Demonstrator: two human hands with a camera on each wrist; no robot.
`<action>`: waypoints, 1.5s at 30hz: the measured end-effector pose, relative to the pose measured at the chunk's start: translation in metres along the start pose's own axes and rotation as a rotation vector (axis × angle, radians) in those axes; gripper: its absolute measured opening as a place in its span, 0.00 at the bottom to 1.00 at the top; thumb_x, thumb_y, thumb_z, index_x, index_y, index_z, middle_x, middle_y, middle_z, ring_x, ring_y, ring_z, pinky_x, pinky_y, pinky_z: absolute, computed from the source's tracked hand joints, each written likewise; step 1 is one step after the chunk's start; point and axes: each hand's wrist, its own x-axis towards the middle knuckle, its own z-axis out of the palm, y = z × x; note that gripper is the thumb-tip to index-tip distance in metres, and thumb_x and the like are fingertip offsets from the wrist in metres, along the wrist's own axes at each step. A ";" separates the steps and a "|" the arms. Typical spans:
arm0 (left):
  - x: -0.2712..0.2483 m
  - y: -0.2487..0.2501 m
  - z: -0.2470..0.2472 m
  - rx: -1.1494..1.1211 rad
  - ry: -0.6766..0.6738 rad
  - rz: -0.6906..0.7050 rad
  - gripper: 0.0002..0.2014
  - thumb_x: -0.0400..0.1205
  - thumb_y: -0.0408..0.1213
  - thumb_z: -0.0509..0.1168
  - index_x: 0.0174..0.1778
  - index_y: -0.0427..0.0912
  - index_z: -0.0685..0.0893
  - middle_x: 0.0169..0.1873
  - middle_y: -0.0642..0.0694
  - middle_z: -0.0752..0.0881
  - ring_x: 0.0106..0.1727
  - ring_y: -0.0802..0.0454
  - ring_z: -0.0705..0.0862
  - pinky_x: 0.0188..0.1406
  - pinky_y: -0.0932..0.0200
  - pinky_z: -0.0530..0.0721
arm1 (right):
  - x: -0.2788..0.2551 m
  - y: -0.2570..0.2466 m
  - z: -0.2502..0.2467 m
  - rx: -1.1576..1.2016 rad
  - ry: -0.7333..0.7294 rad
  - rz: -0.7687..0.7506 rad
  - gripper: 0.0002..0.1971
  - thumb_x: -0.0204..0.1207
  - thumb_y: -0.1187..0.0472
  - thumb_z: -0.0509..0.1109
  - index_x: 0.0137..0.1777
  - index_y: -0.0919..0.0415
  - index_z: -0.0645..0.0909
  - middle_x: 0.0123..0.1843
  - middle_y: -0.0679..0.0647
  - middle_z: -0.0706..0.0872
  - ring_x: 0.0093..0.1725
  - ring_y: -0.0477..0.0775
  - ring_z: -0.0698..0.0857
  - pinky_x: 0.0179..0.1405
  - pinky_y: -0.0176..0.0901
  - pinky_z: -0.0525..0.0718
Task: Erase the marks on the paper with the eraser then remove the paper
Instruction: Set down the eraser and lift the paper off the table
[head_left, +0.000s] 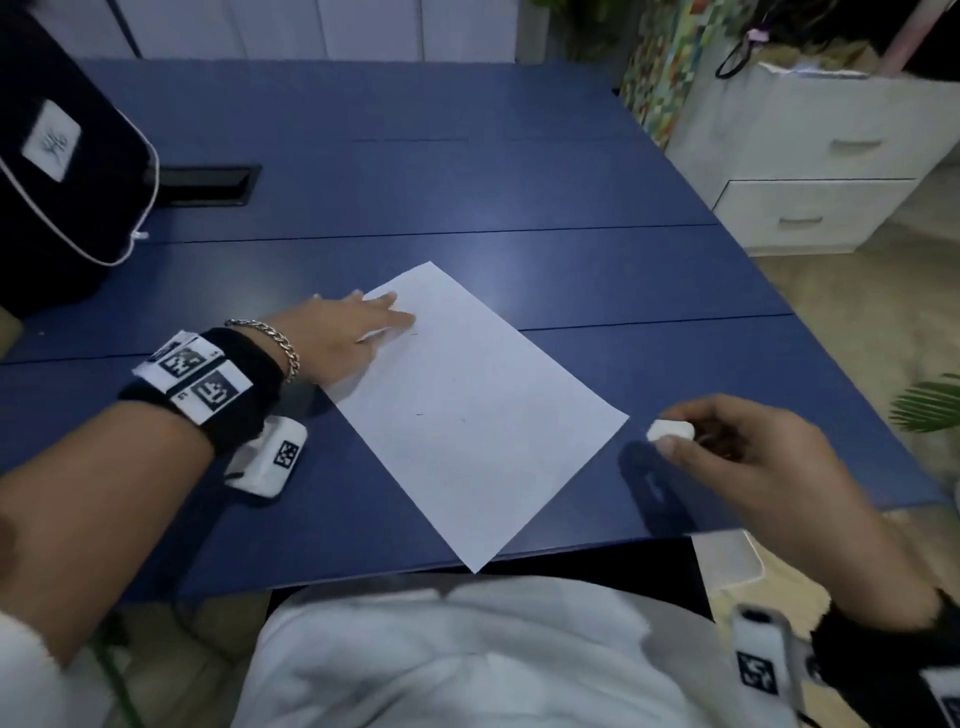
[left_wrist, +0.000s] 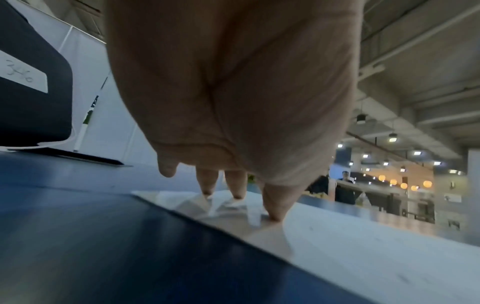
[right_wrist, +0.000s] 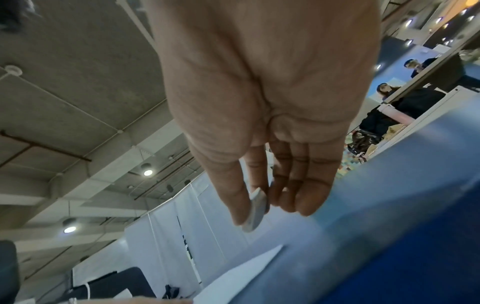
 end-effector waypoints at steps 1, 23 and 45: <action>0.000 -0.005 0.003 0.021 -0.020 -0.007 0.30 0.92 0.42 0.55 0.88 0.70 0.56 0.91 0.60 0.48 0.92 0.46 0.48 0.88 0.30 0.46 | -0.003 0.004 0.005 -0.005 0.009 0.007 0.03 0.78 0.46 0.80 0.49 0.40 0.91 0.43 0.39 0.93 0.44 0.39 0.90 0.43 0.40 0.83; -0.105 0.027 0.029 0.026 -0.130 -0.124 0.33 0.90 0.50 0.60 0.89 0.72 0.51 0.91 0.57 0.48 0.91 0.50 0.52 0.88 0.43 0.57 | 0.047 0.023 0.015 -0.465 -0.072 -0.092 0.15 0.83 0.40 0.71 0.40 0.47 0.80 0.39 0.42 0.83 0.40 0.47 0.83 0.38 0.51 0.83; -0.078 0.058 0.025 -0.241 0.483 -0.240 0.10 0.87 0.48 0.65 0.61 0.53 0.87 0.54 0.48 0.87 0.59 0.43 0.85 0.61 0.47 0.83 | -0.073 -0.019 0.114 -0.370 -0.071 -0.652 0.23 0.67 0.60 0.85 0.57 0.36 0.85 0.57 0.38 0.83 0.57 0.46 0.82 0.59 0.53 0.69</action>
